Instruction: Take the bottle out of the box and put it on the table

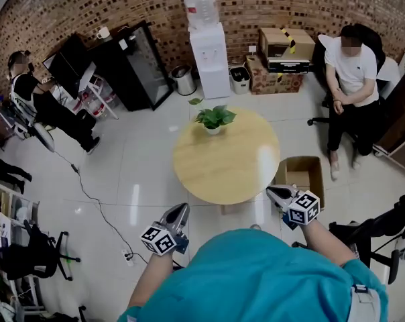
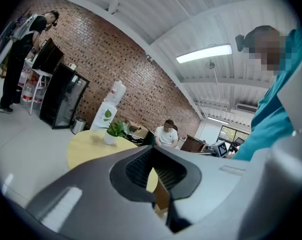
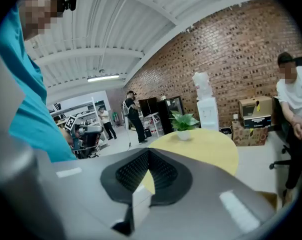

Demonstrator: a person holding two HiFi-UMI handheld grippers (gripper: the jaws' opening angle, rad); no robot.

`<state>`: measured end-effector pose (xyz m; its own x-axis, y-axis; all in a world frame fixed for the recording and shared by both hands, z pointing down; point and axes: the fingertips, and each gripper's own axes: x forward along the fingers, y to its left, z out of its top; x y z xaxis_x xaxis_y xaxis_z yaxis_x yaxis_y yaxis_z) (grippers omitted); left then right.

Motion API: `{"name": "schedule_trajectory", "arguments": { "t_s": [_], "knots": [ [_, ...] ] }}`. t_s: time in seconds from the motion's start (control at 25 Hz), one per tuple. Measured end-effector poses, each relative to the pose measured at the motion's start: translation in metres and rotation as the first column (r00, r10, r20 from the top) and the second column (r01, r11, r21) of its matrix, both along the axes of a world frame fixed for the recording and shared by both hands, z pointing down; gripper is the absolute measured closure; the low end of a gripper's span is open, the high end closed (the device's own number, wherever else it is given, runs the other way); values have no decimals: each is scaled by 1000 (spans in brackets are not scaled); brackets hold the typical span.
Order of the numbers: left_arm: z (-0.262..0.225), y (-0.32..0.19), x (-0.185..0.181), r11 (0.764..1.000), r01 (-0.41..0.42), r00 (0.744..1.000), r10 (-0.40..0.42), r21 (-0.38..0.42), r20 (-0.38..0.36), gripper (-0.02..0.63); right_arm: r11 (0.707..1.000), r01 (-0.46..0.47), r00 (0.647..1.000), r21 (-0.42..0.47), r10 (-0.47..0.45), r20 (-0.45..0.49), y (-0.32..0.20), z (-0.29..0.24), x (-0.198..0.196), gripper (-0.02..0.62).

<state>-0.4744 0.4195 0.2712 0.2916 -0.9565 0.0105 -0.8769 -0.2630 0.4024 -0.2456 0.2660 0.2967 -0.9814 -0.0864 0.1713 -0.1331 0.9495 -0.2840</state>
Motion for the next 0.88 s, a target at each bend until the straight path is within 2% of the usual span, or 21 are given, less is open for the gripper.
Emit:
{"name": "schedule_trajectory", "arguments": {
  "t_s": [0.12, 0.2, 0.36, 0.44, 0.56, 0.64, 0.72, 0.88],
  "knots": [
    [-16, -61, 12, 1000, 17, 1000, -17, -8, 6, 606, 1000, 29, 1000, 10, -29, -1, -57, -14, 4, 594],
    [-45, -97, 5, 1000, 12, 1000, -12, -17, -3, 606, 1000, 27, 1000, 14, -27, -7, -90, -38, -5, 594],
    [-68, -173, 5, 996, -77, 997, 78, -46, 24, 606, 999, -40, 999, -9, 39, -16, -156, -55, -10, 594],
    [-55, -219, 12, 990, -133, 990, 135, -49, 45, 606, 996, -85, 996, -27, 84, -17, -196, -39, -4, 594],
    [-1, -290, 22, 972, -230, 972, 232, -46, 43, 606, 982, -179, 984, -54, 179, -17, -254, 16, 3, 594],
    [29, -323, 25, 948, -314, 949, 315, -46, 23, 606, 966, -251, 968, -65, 249, -37, -275, 42, 1, 594],
    [51, -346, 27, 915, -402, 915, 402, -47, 10, 606, 944, -324, 945, -68, 320, -67, -288, 60, -2, 594],
    [89, -392, 43, 818, -572, 819, 574, -64, 19, 606, 887, -457, 887, -67, 448, -113, -310, 86, 5, 594]
  ]
}}
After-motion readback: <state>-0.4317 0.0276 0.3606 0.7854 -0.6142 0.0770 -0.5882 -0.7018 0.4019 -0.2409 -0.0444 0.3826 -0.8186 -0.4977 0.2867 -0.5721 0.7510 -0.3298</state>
